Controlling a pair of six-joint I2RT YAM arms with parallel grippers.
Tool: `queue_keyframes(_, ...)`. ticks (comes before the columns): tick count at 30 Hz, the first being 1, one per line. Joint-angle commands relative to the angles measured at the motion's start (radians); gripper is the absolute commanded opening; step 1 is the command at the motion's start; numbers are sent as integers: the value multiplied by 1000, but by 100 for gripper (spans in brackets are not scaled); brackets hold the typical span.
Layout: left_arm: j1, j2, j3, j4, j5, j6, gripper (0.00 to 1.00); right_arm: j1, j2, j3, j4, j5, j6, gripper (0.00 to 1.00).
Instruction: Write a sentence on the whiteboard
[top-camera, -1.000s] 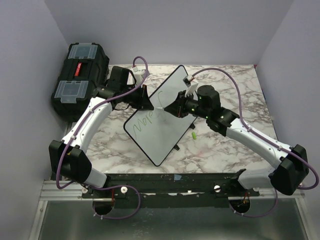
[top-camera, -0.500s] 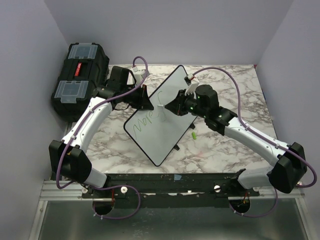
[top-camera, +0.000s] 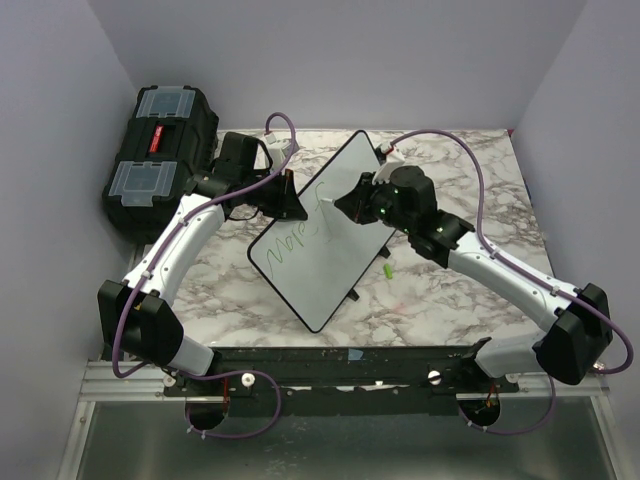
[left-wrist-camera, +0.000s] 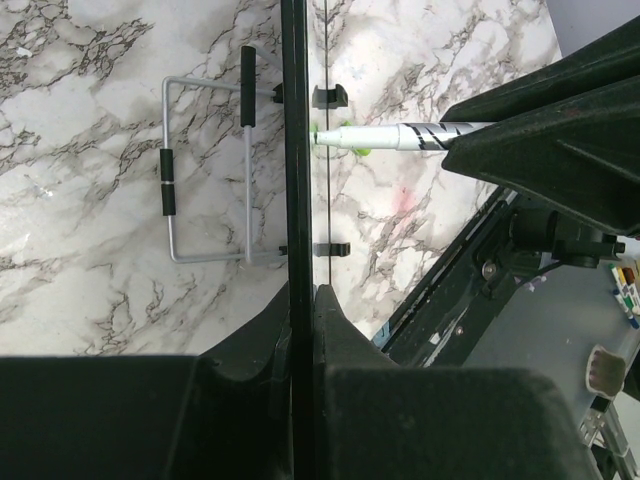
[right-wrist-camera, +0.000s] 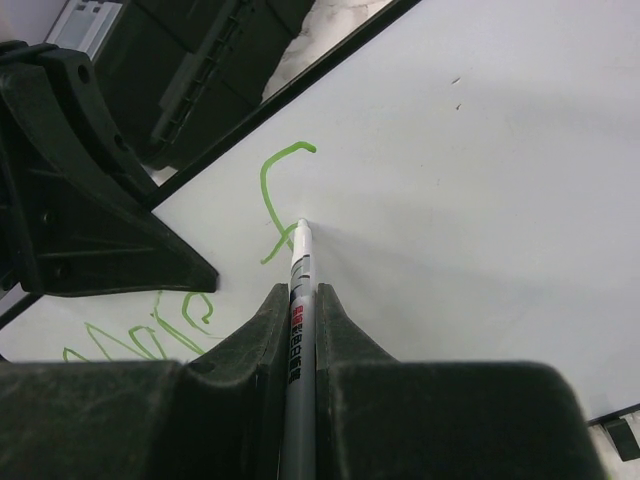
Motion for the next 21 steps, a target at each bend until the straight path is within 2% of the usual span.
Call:
queue_keyframes(1,-28,8,-3,19,-51,104,0,4,6,16,-51,47,-2,1)
queue_keyframes(11,-28,-2,-5,20,-67,101,0,4,-96,-19,-52,34,24,1)
queue_keyframes(21,-28,-2,-6,20,-67,100,0,3,-95,-38,-85,139,15,1)
